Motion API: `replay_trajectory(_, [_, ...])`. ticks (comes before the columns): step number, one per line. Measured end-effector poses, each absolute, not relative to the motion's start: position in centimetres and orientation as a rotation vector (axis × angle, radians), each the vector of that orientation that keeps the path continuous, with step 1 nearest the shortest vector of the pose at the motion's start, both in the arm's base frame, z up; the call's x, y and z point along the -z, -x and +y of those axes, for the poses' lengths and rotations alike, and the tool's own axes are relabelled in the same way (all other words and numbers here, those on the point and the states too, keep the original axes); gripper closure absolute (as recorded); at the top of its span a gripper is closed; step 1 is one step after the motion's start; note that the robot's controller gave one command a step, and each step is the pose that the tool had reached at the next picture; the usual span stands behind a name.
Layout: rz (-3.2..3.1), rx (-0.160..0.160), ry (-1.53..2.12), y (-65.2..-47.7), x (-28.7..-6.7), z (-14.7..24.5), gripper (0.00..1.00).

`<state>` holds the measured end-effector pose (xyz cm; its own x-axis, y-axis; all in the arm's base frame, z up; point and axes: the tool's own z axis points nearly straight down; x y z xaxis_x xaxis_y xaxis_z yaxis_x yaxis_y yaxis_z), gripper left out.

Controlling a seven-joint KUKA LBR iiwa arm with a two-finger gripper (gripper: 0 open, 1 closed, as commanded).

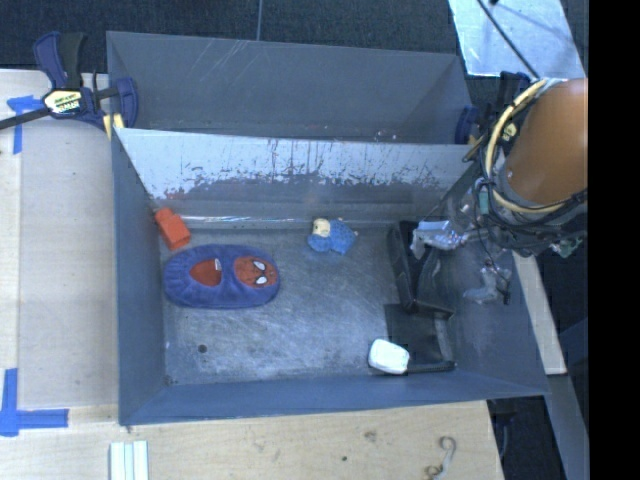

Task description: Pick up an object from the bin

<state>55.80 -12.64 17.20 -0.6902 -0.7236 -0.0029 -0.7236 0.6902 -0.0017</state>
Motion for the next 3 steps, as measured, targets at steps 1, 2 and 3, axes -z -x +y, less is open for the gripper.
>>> replay_trajectory(1, [2.711, -0.014, 1.561, -60.4, -8.7, -14.1, 0.00])
replay_trajectory(2, [2.707, -0.002, 1.556, -60.7, -9.1, -14.3, 1.00])
replay_trajectory(3, [2.731, 0.005, 1.544, -58.6, -22.7, -14.2, 1.00])
